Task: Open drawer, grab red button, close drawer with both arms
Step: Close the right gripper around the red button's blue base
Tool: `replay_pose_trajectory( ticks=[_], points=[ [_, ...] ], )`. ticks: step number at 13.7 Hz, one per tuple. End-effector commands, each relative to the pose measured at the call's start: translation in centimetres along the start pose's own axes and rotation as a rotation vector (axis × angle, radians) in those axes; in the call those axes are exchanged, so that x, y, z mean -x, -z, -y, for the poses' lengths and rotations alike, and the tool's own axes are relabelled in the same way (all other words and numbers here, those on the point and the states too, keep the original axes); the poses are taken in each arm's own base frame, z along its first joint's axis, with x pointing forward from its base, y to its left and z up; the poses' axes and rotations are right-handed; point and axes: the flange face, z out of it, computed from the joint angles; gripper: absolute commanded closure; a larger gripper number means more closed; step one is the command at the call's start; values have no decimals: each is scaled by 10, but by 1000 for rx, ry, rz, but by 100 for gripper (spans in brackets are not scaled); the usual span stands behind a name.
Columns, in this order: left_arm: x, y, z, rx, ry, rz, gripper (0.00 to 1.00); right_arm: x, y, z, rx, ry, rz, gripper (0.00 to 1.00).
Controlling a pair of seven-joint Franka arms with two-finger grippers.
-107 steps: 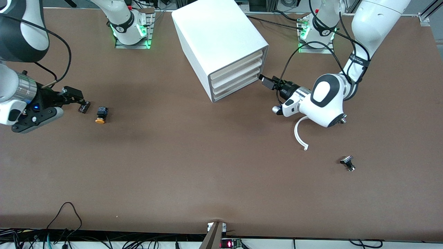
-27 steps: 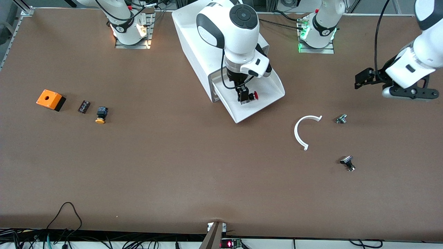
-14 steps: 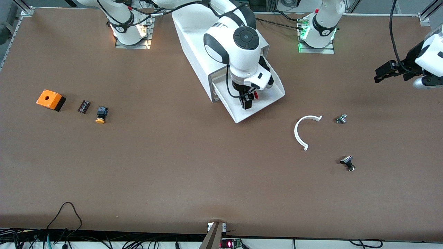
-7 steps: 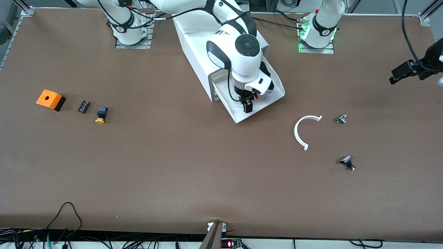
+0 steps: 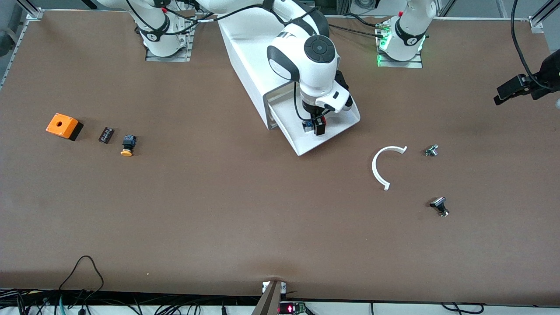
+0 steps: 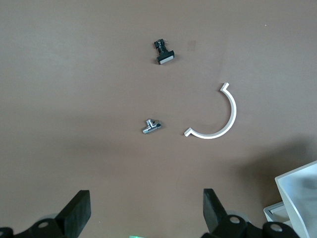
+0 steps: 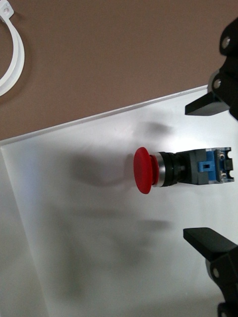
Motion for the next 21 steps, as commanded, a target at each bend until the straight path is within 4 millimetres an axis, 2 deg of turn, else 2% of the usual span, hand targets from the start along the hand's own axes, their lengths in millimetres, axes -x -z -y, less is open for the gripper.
replay_pose_trajectory(
  ticks=[1,4,14,15,17,18,19,21],
  points=[
    [-4,6,1,-17,1,8,0,0,1,-3,-4,-15,-7,0],
    [-4,5,1,-17,1,9,0,9,-3,-9,-12,-23,0,0],
    [-4,4,0,-18,-1,14,0,17,-15,-12,-24,-33,13,0],
    [-4,4,0,-18,-1,14,0,17,-15,-12,-24,-31,13,3],
    [-3,5,0,-18,-1,11,0,16,-19,-11,-28,-30,17,16],
    [-3,5,0,-16,-1,11,0,16,-19,-11,-27,-30,16,24],
    [-3,5,-2,-17,-2,11,0,15,-19,-10,-27,-35,15,41],
    [-3,6,-5,-16,-10,10,0,15,-19,-11,-27,-31,16,49]
  ],
)
